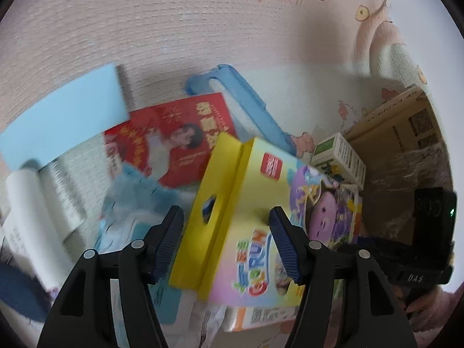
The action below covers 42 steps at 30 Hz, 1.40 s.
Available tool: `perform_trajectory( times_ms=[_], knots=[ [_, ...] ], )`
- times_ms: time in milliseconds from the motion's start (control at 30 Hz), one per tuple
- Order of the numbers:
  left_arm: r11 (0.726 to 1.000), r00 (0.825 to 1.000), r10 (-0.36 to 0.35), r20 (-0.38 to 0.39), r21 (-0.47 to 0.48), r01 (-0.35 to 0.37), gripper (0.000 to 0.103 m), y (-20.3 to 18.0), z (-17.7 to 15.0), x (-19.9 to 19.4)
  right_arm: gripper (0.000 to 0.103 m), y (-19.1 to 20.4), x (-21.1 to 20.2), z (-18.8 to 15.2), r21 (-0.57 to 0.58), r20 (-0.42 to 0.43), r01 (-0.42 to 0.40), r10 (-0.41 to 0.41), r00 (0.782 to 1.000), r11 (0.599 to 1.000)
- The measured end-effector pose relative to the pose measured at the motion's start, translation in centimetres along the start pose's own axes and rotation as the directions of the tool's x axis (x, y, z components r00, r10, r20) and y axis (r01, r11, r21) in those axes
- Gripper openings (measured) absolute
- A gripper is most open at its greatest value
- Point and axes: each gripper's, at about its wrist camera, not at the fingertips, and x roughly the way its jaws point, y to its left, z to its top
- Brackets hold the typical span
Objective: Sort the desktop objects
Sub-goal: 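Lift the yellow crayon box off the pile with the right gripper, then carry the crayon box over the cardboard box and open the right gripper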
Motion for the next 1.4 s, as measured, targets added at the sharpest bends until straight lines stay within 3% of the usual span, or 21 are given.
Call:
perform_trajectory(
  times_ms=[133, 233, 300, 400, 667, 833, 1033, 1233, 1400],
  knots=[
    [0.997, 0.996, -0.056, -0.063, -0.057, 0.053, 0.070, 0.7, 1.0, 1.0, 0.044, -0.5, 0.1, 0.0, -0.001, 0.003, -0.033, 0.033, 0.999, 0.999],
    [1.000, 0.998, -0.021, -0.063, -0.023, 0.019, 0.066, -0.1, 0.8, 0.5, 0.043, -0.8, 0.1, 0.0, 0.004, 0.003, -0.056, 0.056, 0.998, 0.998],
    [1.000, 0.998, 0.015, -0.054, 0.000, -0.015, 0.050, -0.8, 0.6, -0.1, 0.043, -0.6, -0.2, -0.2, -0.002, 0.007, -0.043, 0.043, 0.999, 0.999],
    [0.998, 0.998, 0.058, -0.027, 0.038, -0.057, 0.041, -1.9, 0.2, -1.4, 0.043, -0.2, -0.5, -0.1, -0.002, 0.001, -0.020, 0.020, 1.000, 1.000],
    [0.996, 0.995, 0.071, 0.076, 0.056, -0.076, 0.040, -2.9, -0.4, -4.8, 0.043, 2.3, -3.1, -0.1, -0.137, 0.055, 0.055, -0.048, 0.997, 0.989],
    [0.997, 0.981, 0.060, 0.186, 0.044, -0.070, 0.041, -3.7, -0.4, -8.3, 0.043, 3.9, -5.7, 0.5, -0.182, 0.127, 0.038, -0.014, 0.992, 0.983],
    [0.999, 0.949, 0.026, 0.313, 0.033, -0.038, 0.041, -6.0, -0.2, -12.7, 0.042, 6.9, -11.0, 1.1, -0.261, 0.273, 0.047, 0.027, 0.962, 0.964],
    [0.995, 0.913, -0.013, 0.409, 0.098, -0.030, 0.040, -10.5, 0.5, -16.7, 0.041, 8.2, -17.1, 0.8, -0.298, 0.400, 0.068, 0.060, 0.915, 0.952],
    [0.985, 0.897, -0.059, 0.437, 0.169, -0.018, 0.040, -15.2, 1.9, -17.8, 0.041, 7.3, -21.6, 0.4, -0.283, 0.493, 0.081, 0.072, 0.867, 0.956]
  ],
)
